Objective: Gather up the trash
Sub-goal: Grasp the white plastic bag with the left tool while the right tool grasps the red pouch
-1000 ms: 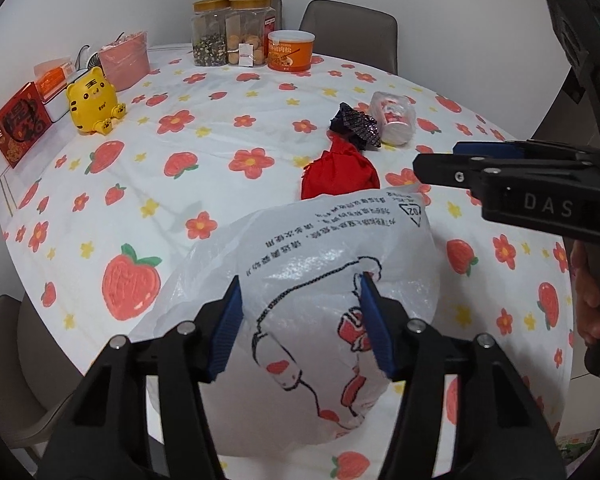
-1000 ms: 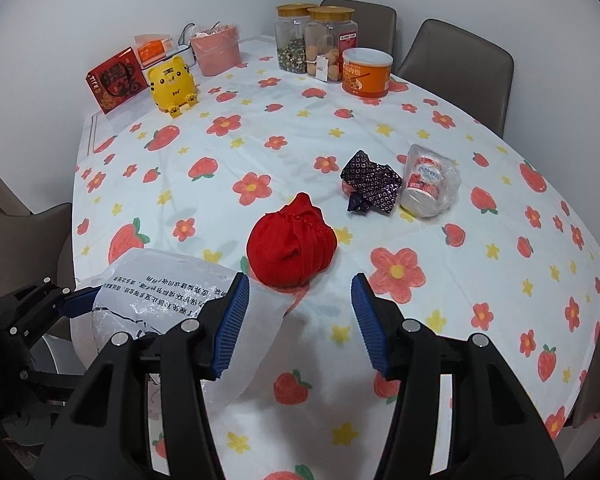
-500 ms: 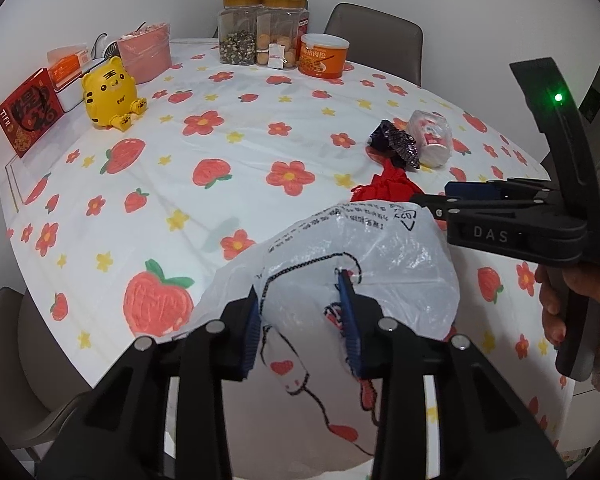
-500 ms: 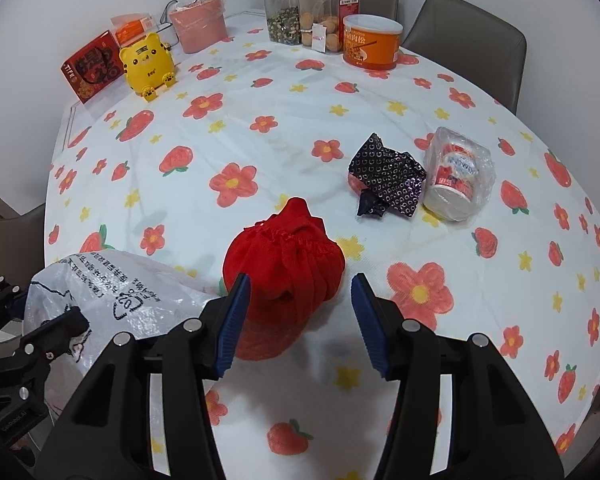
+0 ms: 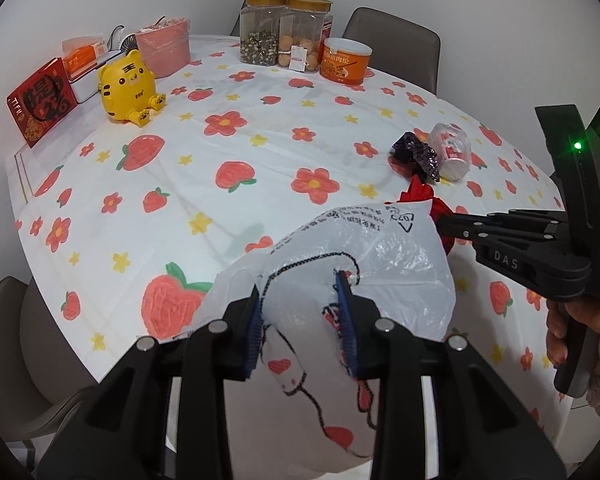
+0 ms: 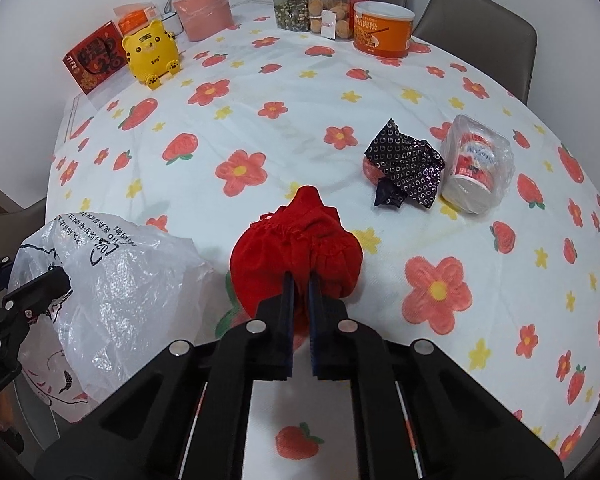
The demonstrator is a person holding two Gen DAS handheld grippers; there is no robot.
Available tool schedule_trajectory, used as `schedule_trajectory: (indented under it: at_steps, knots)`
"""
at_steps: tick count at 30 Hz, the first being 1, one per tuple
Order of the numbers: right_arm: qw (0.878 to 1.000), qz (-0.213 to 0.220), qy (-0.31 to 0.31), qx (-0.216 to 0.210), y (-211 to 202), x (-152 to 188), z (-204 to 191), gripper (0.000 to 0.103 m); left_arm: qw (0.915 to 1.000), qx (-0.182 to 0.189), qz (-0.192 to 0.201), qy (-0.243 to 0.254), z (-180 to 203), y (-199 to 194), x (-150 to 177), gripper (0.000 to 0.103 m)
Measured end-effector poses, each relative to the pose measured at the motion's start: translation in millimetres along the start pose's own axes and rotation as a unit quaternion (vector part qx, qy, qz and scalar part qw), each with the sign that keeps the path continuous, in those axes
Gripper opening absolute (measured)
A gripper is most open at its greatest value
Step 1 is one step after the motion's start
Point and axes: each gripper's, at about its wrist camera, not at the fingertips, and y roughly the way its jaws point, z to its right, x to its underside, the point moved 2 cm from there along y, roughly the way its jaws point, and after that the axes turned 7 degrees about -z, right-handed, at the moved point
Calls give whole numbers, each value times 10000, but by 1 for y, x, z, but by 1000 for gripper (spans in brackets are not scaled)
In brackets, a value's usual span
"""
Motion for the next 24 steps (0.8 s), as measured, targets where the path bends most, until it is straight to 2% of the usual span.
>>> schedule_trajectory:
  at_steps: [9, 24]
  knots:
    - [9996, 236, -122, -48, -33, 15, -7, 3, 10000, 7, 98, 7, 6, -11, 3, 30]
    - [9986, 502, -140, -52, -94, 62, 1, 3, 9992, 13, 396, -68, 22, -49, 19, 28]
